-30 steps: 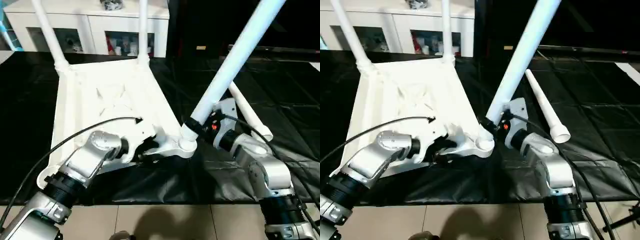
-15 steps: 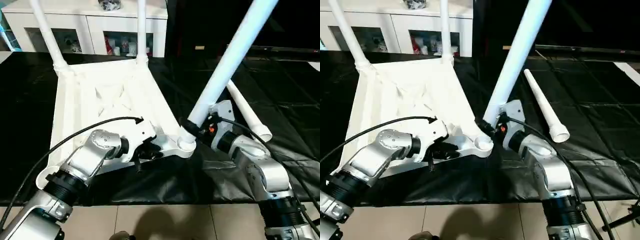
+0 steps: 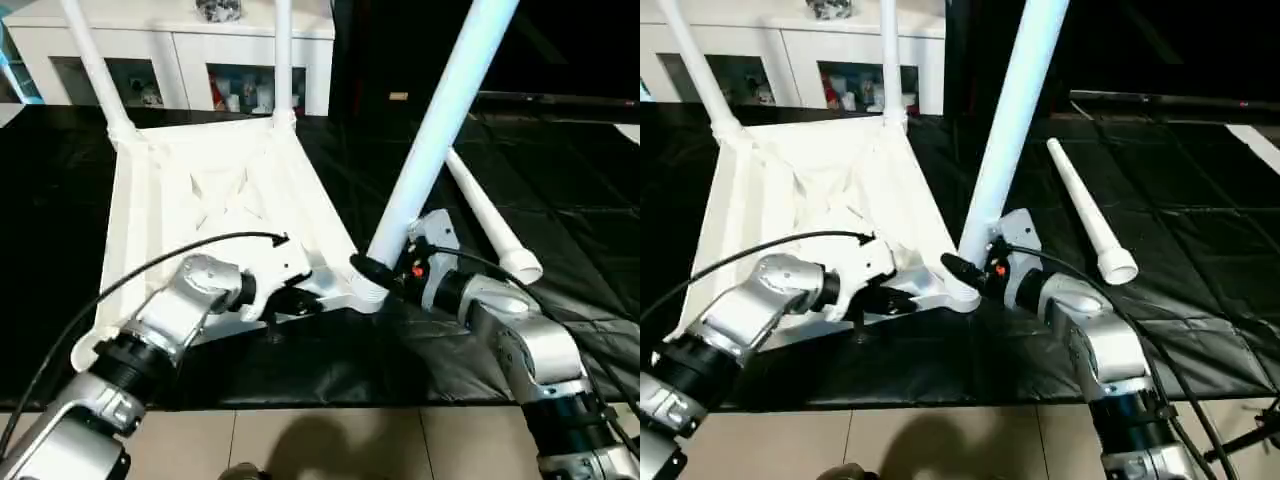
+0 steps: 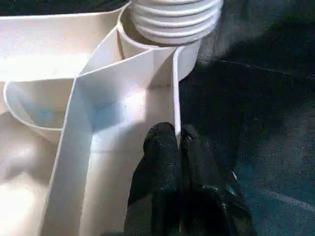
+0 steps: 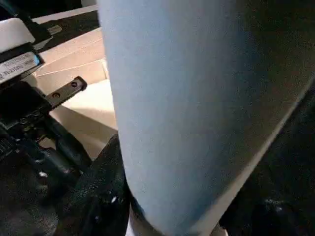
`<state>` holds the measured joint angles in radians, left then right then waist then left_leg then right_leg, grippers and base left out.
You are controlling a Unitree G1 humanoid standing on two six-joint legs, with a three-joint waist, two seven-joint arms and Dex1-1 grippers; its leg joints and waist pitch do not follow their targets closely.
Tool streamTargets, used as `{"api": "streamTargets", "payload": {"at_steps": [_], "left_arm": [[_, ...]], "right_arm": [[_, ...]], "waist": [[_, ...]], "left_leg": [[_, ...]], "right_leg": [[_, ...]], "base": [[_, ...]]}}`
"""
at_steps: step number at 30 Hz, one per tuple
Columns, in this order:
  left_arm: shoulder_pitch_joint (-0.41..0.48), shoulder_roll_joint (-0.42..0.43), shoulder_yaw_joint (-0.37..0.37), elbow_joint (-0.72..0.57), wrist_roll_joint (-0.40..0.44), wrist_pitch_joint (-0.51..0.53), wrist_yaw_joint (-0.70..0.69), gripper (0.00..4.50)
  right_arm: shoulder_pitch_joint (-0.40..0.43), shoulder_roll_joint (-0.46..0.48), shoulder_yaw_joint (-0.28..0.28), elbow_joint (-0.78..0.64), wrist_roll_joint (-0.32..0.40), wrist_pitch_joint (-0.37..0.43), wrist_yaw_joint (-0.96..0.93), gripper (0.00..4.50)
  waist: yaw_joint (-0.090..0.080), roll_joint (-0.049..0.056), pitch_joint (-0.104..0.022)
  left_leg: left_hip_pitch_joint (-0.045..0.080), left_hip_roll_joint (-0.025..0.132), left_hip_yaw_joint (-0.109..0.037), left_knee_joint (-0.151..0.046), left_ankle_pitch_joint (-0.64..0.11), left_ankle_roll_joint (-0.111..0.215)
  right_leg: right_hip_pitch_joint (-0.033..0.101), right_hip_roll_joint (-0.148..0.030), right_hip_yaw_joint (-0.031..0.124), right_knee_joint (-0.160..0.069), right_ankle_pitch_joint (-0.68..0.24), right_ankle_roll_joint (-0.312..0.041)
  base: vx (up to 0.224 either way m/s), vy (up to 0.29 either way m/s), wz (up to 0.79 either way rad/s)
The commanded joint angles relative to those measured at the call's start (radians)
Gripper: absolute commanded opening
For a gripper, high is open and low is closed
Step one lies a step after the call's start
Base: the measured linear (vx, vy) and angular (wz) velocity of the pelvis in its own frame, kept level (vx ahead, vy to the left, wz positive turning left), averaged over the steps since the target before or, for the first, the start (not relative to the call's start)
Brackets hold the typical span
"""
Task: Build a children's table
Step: Insert table leg to table base
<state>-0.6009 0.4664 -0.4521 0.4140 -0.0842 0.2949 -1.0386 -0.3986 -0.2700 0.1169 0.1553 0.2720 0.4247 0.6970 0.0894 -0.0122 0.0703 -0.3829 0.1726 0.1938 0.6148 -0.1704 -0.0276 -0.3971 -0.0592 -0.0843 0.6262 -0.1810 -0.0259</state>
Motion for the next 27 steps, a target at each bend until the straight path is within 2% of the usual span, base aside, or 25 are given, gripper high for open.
{"api": "streamTargets", "payload": {"at_steps": [1, 2, 5, 11, 12, 14, 17, 19, 21, 23, 25, 27], "left_arm": [[-0.021, 0.017, -0.01, 0.009, 0.013, -0.036, -0.049, 0.0], [-0.021, 0.017, -0.01, 0.009, 0.013, -0.036, -0.049, 0.0], [-0.029, 0.027, -0.019, 0.04, 0.027, -0.087, -0.083, 0.0], [-0.05, 0.015, -0.004, 0.102, 0.034, -0.111, -0.095, 0.0], [-0.052, 0.01, 0.004, 0.109, 0.029, -0.111, -0.098, 0.0], [-0.055, 0.006, 0.011, 0.117, 0.025, -0.115, -0.105, 0.0], [-0.058, 0.004, 0.013, 0.121, 0.02, -0.119, -0.117, 0.0], [-0.063, 0.001, 0.019, 0.13, 0.017, -0.124, -0.131, 0.0], [-0.067, 0.0, 0.023, 0.135, 0.014, -0.125, -0.136, 0.0], [-0.073, -0.003, 0.032, 0.145, 0.012, -0.12, -0.13, 0.0], [-0.078, -0.007, 0.043, 0.155, 0.013, -0.117, -0.122, 0.0], [-0.084, -0.01, 0.054, 0.167, 0.015, -0.116, -0.114, 0.0]], "right_arm": [[-0.015, -0.007, 0.012, 0.049, -0.016, -0.009, 0.014, 1.93], [-0.015, -0.007, 0.012, 0.049, -0.016, -0.009, 0.014, 1.93], [-0.042, -0.012, 0.024, 0.104, -0.026, -0.013, 0.035, 1.93], [-0.064, -0.012, 0.045, 0.162, -0.035, 0.0, 0.072, 1.93], [-0.067, -0.01, 0.047, 0.172, -0.036, -0.007, 0.077, 1.93], [-0.073, -0.004, 0.047, 0.19, -0.033, -0.014, 0.084, 1.93], [-0.088, 0.013, 0.032, 0.226, -0.016, -0.015, 0.089, 1.93], [-0.107, 0.03, 0.007, 0.277, -0.002, -0.024, 0.083, 1.93], [-0.115, 0.037, -0.01, 0.3, 0.01, -0.029, 0.08, 1.93], [-0.109, 0.048, -0.052, 0.317, 0.047, -0.024, 0.077, 1.93], [-0.096, 0.055, -0.078, 0.324, 0.072, -0.02, 0.078, 1.93], [-0.068, 0.062, -0.096, 0.322, 0.088, -0.031, 0.087, 1.93]], "waist": [[0.001, 0.012, -0.074], [0.001, 0.009, -0.074], [0.003, 0.011, -0.076], [0.003, 0.009, -0.073], [0.003, 0.004, -0.073], [0.004, 0.007, -0.071], [0.0, 0.008, -0.066], [-0.002, 0.01, -0.063], [-0.003, 0.011, -0.064], [-0.002, 0.012, -0.067], [0.001, 0.022, -0.068], [0.002, 0.019, -0.069]], "left_leg": [[0.029, 0.066, -0.042, -0.08, -0.29, -0.045], [0.028, 0.067, -0.041, -0.081, -0.286, -0.044], [0.026, 0.066, -0.04, -0.081, -0.269, -0.038], [0.03, 0.067, -0.04, -0.08, -0.293, -0.045], [0.03, 0.068, -0.04, -0.081, -0.295, -0.044], [0.031, 0.069, -0.041, -0.082, -0.3, -0.045], [0.039, 0.067, -0.043, -0.082, -0.353, -0.052], [0.045, 0.067, -0.048, -0.084, -0.392, -0.058], [0.047, 0.068, -0.051, -0.085, -0.408, -0.061], [0.043, 0.069, -0.052, -0.088, -0.398, -0.062], [0.046, 0.07, -0.052, -0.088, -0.405, -0.066], [0.047, 0.07, -0.05, -0.088, -0.405, -0.066]], "right_leg": [[0.039, -0.108, 0.067, -0.097, -0.35, -0.153], [0.039, -0.107, 0.067, -0.097, -0.341, -0.156], [0.042, -0.105, 0.067, -0.09, -0.297, -0.17], [0.04, -0.11, 0.068, -0.095, -0.339, -0.168], [0.041, -0.111, 0.068, -0.096, -0.349, -0.166], [0.04, -0.112, 0.068, -0.097, -0.367, -0.163], [0.035, -0.114, 0.066, -0.106, -0.435, -0.158], [0.033, -0.117, 0.064, -0.116, -0.514, -0.139], [0.033, -0.119, 0.062, -0.119, -0.536, -0.13], [0.037, -0.117, 0.062, -0.116, -0.509, -0.133], [0.035, -0.117, 0.063, -0.112, -0.47, -0.151], [0.035, -0.116, 0.063, -0.112, -0.448, -0.16]], "base": [[0.0, 0.0, 0.0], [0.0, 0.0, 0.0], [0.0, 0.0, 0.0], [0.0, 0.0, 0.0], [0.0, 0.0, 0.0], [0.0, 0.0, 0.0], [0.0, 0.0, 0.0], [0.0, 0.0, 0.0], [0.0, 0.0, 0.0], [0.0, 0.0, 0.0], [0.0, 0.0, 0.0], [0.0, 0.0, 0.0]]}}
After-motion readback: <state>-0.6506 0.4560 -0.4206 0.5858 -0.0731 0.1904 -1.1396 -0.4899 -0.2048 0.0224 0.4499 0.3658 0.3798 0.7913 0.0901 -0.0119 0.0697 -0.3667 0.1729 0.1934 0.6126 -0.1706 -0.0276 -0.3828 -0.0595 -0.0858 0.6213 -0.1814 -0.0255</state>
